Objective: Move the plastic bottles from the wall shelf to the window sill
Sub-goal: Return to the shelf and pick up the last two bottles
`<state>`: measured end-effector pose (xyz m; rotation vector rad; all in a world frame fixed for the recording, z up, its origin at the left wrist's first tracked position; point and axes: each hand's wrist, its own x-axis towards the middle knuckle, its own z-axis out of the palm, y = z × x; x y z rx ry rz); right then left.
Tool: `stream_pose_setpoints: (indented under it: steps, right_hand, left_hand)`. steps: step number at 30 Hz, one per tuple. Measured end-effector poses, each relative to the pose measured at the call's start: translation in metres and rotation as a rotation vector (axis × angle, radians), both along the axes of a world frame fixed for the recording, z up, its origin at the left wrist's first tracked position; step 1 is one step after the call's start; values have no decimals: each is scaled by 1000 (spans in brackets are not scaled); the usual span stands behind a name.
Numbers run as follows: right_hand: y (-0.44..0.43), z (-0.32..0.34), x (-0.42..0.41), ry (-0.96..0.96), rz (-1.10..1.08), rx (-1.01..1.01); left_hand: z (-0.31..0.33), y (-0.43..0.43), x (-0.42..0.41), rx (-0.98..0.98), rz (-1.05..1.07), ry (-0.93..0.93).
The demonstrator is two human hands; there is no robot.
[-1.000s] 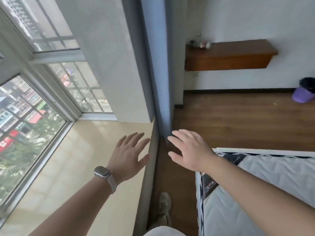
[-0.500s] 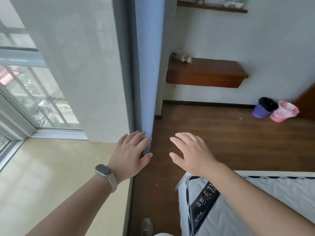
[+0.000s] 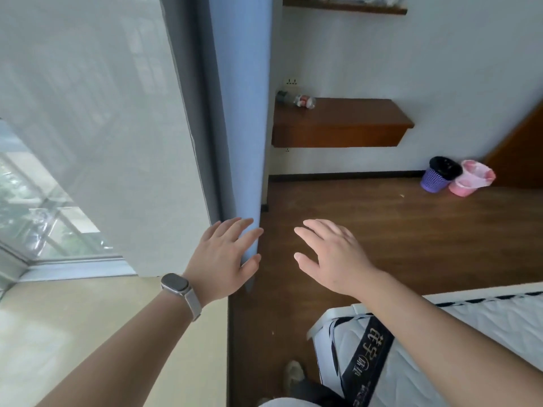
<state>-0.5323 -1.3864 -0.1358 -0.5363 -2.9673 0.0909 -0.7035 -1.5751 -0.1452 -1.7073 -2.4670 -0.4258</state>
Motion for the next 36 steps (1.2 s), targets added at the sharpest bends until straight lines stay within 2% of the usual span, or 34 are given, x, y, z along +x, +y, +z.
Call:
stream_pose_setpoints:
  steps: [12, 16, 22, 29, 36]
  right_hand:
    - [78, -18, -59, 9, 12, -89]
    - [131, -18, -72, -7, -21, -87]
    - [214, -23, -79, -35, -97, -87]
    - [296, -9, -81, -9, -160, -89]
    - [343, -3, -69, 26, -223, -81]
  left_hand:
    - [-9, 75, -52, -50, 9, 47]
    - [-7, 127, -68, -70, -19, 60]
    - [-2, 229, -87, -84, -175, 151]
    - [15, 323, -99, -89, -226, 221]
    - [31, 383, -105, -71, -183, 156]
